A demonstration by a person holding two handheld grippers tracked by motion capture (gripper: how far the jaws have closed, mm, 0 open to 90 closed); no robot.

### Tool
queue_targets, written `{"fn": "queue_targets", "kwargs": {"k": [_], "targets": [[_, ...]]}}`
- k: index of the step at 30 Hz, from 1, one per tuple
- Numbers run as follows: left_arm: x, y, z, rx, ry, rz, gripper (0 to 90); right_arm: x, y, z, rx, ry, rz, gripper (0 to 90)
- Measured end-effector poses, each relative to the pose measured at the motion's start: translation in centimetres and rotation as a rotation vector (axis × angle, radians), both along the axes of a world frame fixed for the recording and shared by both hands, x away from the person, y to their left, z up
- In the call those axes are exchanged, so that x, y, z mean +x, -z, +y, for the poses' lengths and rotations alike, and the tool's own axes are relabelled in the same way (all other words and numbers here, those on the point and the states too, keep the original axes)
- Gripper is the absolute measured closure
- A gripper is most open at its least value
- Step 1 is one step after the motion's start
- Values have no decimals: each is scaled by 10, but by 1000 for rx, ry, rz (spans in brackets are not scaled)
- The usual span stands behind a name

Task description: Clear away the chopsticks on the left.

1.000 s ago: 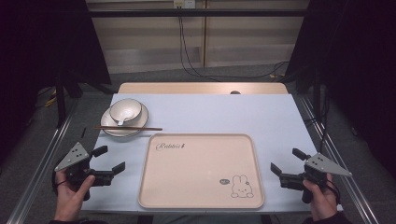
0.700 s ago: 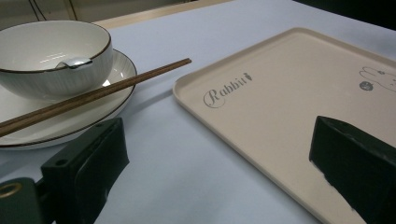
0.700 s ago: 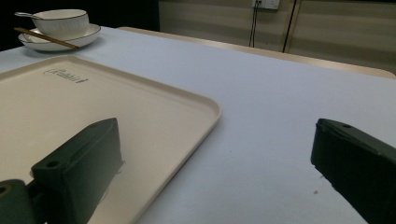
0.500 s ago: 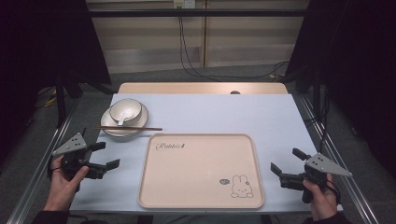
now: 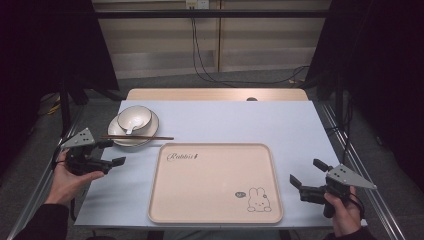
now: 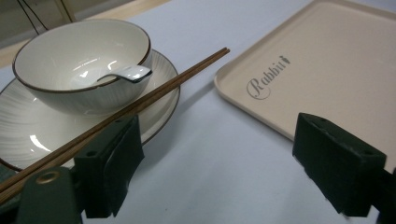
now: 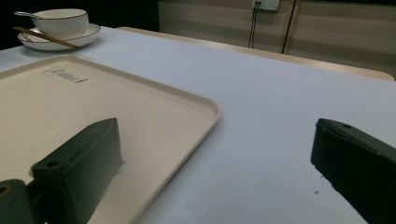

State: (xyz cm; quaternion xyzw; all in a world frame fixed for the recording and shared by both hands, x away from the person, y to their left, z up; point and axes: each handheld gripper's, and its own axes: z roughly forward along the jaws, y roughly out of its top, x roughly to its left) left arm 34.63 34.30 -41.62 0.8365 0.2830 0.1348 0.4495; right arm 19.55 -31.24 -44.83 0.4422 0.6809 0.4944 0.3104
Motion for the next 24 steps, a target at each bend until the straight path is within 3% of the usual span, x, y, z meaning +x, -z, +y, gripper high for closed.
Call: {"fn": "queue_targets", "kwargs": {"k": [3, 5, 7, 12, 17, 19, 24], "targets": [[12, 2, 3, 34, 2, 6, 192, 0, 0, 0, 1, 1, 0, 16], [19, 4, 5, 21, 16, 6, 213, 0, 0, 0, 3, 2, 2, 16], [25, 6, 6, 34, 19, -25, 243, 0, 0, 0, 2, 2, 1, 16], [40, 11, 9, 51, 50, -22, 253, 0, 0, 0, 3, 2, 2, 16], [53, 18, 14, 62, 46, -25, 311, -1, 0, 0, 7, 1, 4, 17], [58, 20, 15, 57, 61, -35, 366, -1, 0, 0, 7, 1, 4, 16], [68, 22, 12, 98, 77, -41, 506, -1, 0, 0, 10, 3, 4, 16]]}}
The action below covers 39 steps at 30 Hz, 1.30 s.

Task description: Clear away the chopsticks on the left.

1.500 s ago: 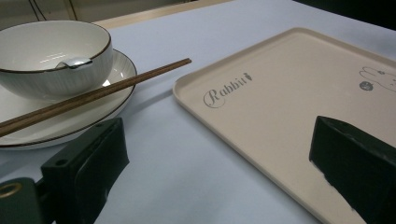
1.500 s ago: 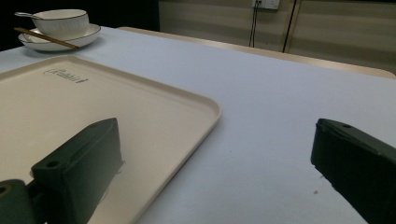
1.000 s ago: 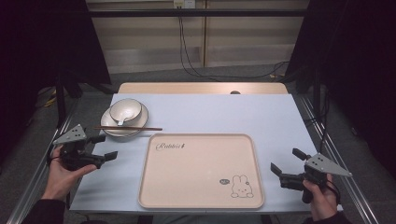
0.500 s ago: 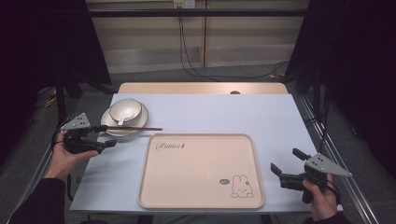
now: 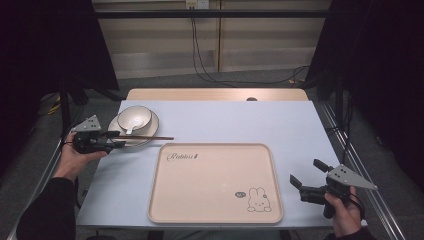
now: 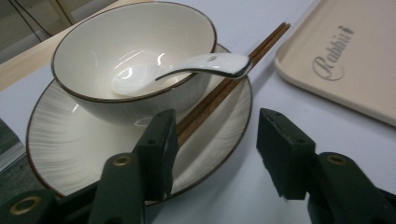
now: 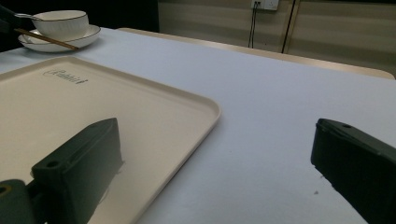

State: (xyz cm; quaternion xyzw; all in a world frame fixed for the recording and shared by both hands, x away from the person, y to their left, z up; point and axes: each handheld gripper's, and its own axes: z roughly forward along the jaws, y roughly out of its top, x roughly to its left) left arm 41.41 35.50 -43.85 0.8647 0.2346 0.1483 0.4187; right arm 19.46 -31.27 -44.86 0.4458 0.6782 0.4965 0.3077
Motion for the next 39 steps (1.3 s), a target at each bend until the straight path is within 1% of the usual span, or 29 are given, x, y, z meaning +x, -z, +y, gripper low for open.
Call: {"fn": "queue_targets", "kwargs": {"k": [1, 2, 4, 5, 6, 7, 8, 9, 10, 11, 14, 16, 17, 18, 20, 23, 24, 26, 28, 29, 30, 31, 33, 35, 36, 39], "targets": [[2, 0, -1, 30, -2, -7, 535, 0, 0, 0, 0, 1, 1, 16], [4, 1, -2, 29, 8, -1, 542, 0, 0, 0, 1, -1, 2, 16], [7, 4, -2, 53, 9, -2, 572, -1, 0, 0, -2, -5, 1, 17], [8, 5, -2, 54, 12, -1, 583, -1, 0, 0, -1, -6, 1, 16], [10, 5, -1, 55, 1, -4, 607, -1, 0, 0, 1, -5, 5, 17], [11, 6, 0, 54, -3, -6, 610, -1, 0, 0, 0, -1, 5, 16], [12, 7, -1, 61, -3, -7, 631, -1, 1, 0, 0, -2, 4, 16], [12, 7, -1, 77, -11, -1, 629, -1, 1, 0, -2, -2, 2, 16], [14, 8, -1, 68, -9, -7, 630, -1, 1, 0, -3, -4, 3, 17], [14, 8, -1, 76, -11, -4, 630, -1, 1, 0, -3, -5, 2, 16], [16, 9, -1, 69, -19, -9, 657, -1, 1, 0, 0, -3, 4, 17], [17, 10, -1, 71, -12, -12, 669, -1, 1, 0, -2, -3, 2, 17], [17, 10, -2, 86, -4, -5, 670, -1, 1, 0, -1, -3, 3, 17], [17, 11, -2, 77, 0, -9, 676, -1, 1, 0, 0, -2, 3, 17], [18, 11, -3, 88, -3, -8, 681, -1, 1, 0, 1, -2, 6, 17], [19, 12, -5, 106, 4, -3, 676, -1, 1, 0, 2, -2, 6, 16], [19, 13, -6, 96, 13, -1, 667, -1, 1, 0, 2, -2, 5, 17], [19, 13, -7, 101, 19, -4, 673, -1, 1, 0, 3, -1, 9, 16], [19, 13, -8, 108, 26, 7, 681, -1, 1, 0, 3, -2, 9, 16], [19, 13, -9, 113, 40, 2, 692, -1, 1, 0, 3, -2, 8, 16], [19, 13, -11, 119, 43, -6, 706, -1, 1, 0, 3, -2, 8, 16], [19, 13, -12, 118, 50, 8, 707, -1, 1, 0, 3, -1, 8, 16], [20, 12, -14, 142, 63, 10, 707, -1, 1, 0, 3, -1, 8, 16], [22, 14, -18, 140, 69, 17, 706, -1, 1, 0, 6, 0, 12, 16], [23, 13, -19, 155, 82, 28, 710, -1, 1, 0, 6, -2, 13, 17], [24, 13, -22, 168, 99, 32, 720, -1, 1, 0, 6, 1, 10, 16]]}}
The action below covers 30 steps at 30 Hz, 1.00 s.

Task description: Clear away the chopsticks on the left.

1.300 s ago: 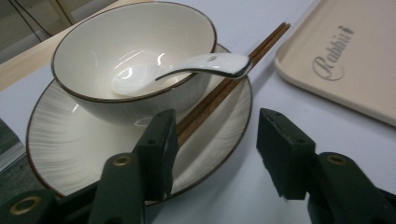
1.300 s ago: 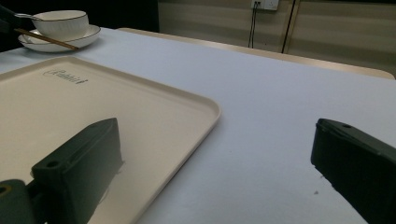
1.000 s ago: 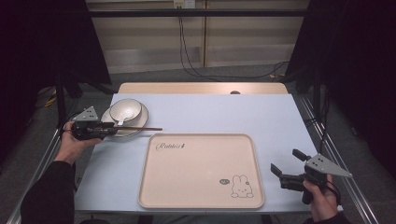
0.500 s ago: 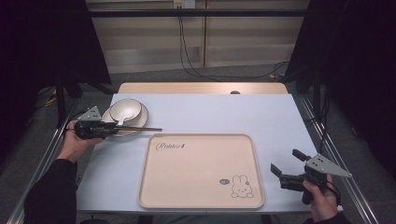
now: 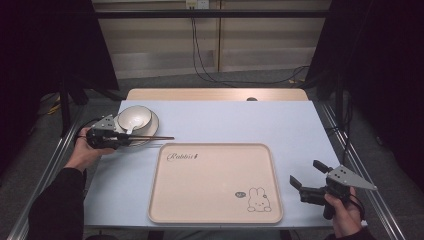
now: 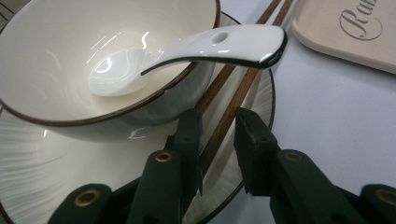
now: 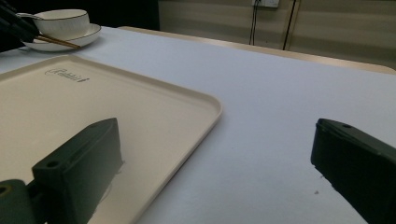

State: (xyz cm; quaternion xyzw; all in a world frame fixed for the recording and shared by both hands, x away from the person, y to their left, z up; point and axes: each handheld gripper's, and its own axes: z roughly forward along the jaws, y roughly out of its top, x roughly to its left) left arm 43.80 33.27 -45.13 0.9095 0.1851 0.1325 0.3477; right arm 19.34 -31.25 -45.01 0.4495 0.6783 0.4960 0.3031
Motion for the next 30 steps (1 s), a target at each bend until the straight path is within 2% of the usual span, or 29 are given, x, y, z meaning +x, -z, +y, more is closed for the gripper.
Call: {"fn": "queue_targets", "kwargs": {"k": [6, 8, 10, 11, 15, 17, 19, 24, 29, 30], "targets": [[2, -1, -2, 13, 24, 15, 743, 0, 0, 0, 0, -2, 3, 17], [3, -1, -2, 14, 42, 34, 785, 0, 0, 0, 1, -1, 4, 16], [4, -1, -3, 20, 48, 31, 802, 0, 0, 0, 2, -1, 5, 17], [3, 0, -3, 3, 48, 33, 806, 0, 0, 0, 1, 0, 5, 17], [4, -2, -3, 6, 61, 47, 835, 0, 0, 0, 1, 3, 5, 16], [4, -2, -3, -14, 63, 57, 846, 0, 0, 0, 1, 3, 5, 16], [4, -3, -3, -16, 58, 68, 851, 0, 0, 0, 1, 5, 5, 16], [1, -4, -1, -60, 36, 75, 852, 0, 0, 0, 2, 3, 6, 16], [-4, -7, 1, -68, 32, 91, 852, 0, 0, 0, 4, 7, 6, 16], [-6, -9, 1, -80, 24, 96, 852, 0, 0, 0, 4, 7, 6, 16]]}}
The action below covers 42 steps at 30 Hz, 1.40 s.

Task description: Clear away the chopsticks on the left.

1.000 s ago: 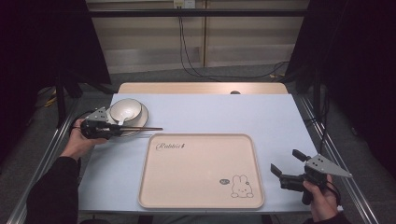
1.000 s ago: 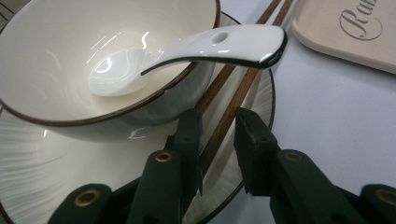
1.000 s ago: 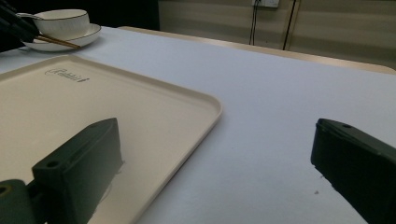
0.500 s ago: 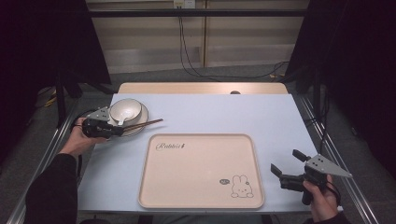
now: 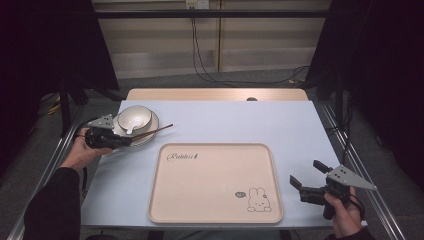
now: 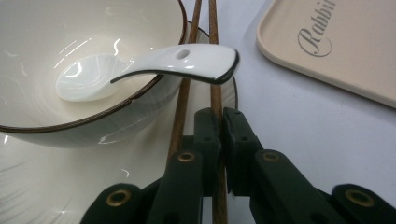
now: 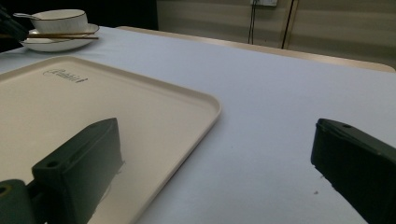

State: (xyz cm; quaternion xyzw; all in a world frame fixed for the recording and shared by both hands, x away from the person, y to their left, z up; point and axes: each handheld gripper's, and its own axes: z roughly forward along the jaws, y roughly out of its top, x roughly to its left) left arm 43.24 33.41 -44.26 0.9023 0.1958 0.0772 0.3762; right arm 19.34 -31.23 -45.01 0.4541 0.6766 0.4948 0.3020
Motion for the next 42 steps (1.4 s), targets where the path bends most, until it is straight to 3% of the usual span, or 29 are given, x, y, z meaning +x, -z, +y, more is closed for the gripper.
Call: {"fn": "queue_targets", "kwargs": {"k": [7, 8, 14, 22, 23, 25, 27, 31, 37, 42], "targets": [[-13, -15, 0, -49, -41, 15, 852, 0, 0, 0, -2, -5, -2, 16], [-15, -17, -1, -77, -45, 19, 852, 0, 0, 0, -2, -3, -4, 16], [-32, -28, -2, -75, -62, 16, 851, 0, 0, 1, -1, -8, -6, 16], [-58, -34, -5, -138, -98, 52, 851, 0, -1, 1, -6, -13, -8, 16], [-61, -34, -6, -142, -107, 47, 851, 0, -1, 1, -6, -13, -7, 16], [-67, -35, -8, -151, -135, 83, 851, 0, -1, 1, -4, -15, -4, 16], [-73, -35, -9, -138, -172, 85, 852, 0, -1, 1, -4, -14, -6, 16], [-86, -36, -19, -182, -196, 119, 852, 0, -1, 2, -4, -14, -6, 16], [-107, -38, -39, -202, -207, 136, 852, 1, 0, 3, -7, -16, -7, 16], [-122, -38, -53, -229, -265, 161, 850, 1, -1, 3, -8, -18, -10, 16]]}}
